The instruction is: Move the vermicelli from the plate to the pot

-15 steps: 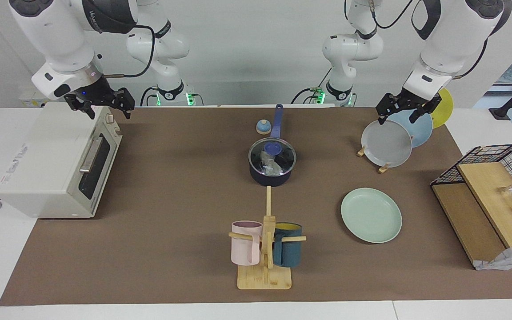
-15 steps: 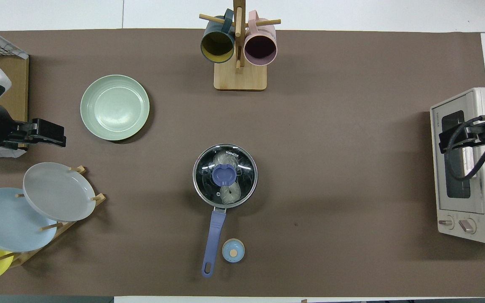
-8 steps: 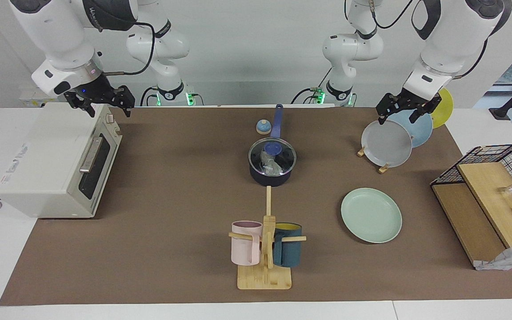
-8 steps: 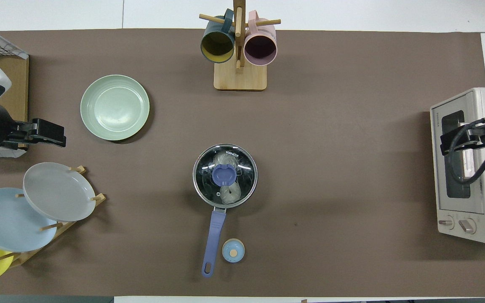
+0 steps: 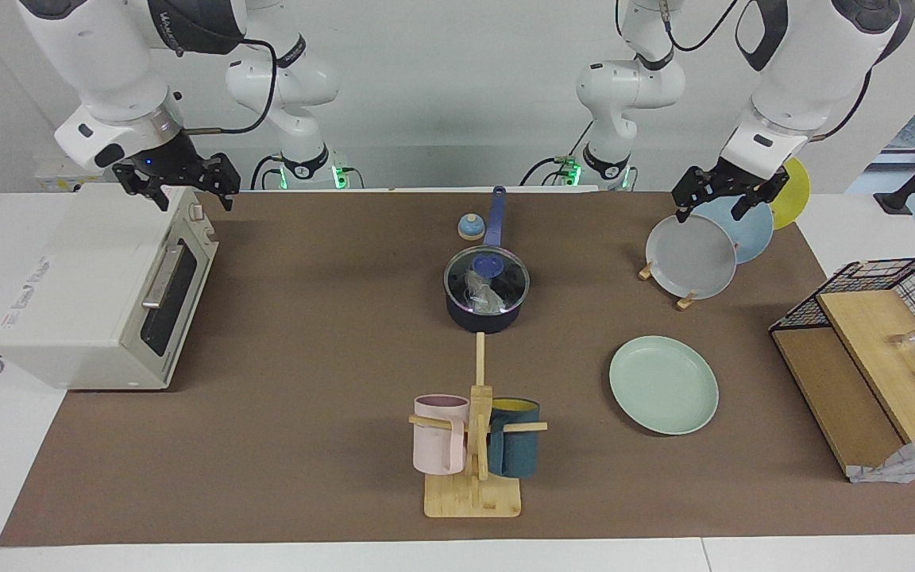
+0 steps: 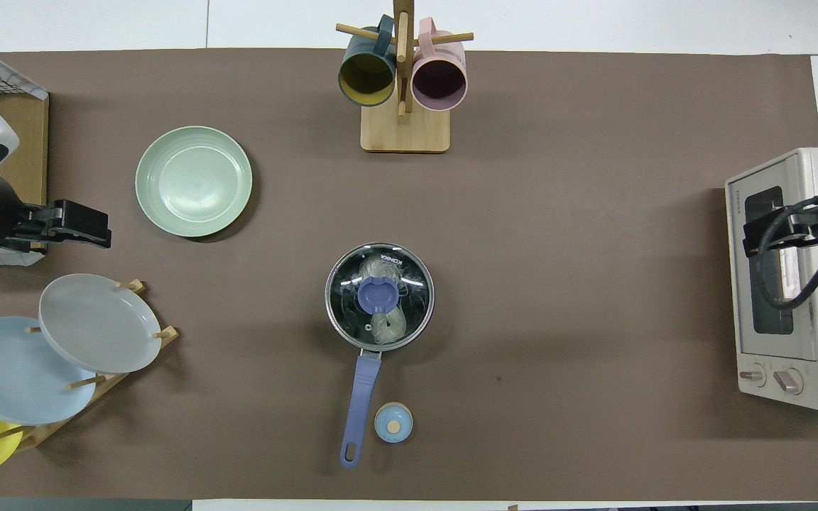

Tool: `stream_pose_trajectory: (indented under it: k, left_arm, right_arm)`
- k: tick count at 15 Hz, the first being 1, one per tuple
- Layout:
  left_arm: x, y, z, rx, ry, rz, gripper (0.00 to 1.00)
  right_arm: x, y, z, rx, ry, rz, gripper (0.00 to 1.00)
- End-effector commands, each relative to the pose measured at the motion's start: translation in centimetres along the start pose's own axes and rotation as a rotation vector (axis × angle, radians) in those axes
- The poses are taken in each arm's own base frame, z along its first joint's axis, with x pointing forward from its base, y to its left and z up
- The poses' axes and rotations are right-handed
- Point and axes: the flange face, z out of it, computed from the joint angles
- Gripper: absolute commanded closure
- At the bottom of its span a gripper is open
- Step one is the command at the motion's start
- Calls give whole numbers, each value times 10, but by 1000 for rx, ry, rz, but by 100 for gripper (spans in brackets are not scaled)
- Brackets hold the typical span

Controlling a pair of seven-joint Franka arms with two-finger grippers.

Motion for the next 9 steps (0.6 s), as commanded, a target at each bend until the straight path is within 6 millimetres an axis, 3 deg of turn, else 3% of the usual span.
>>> stream_pose_trajectory:
  k: [1,9]
  left_arm:
    - [-4,-3,-3,21,-1,0,0]
    - [-4,-2,-3,21,-1,2,0]
  right_arm:
    - [-3,5,-1,5,17,-15,0]
    - [3,3,-7,6,74,-15,0]
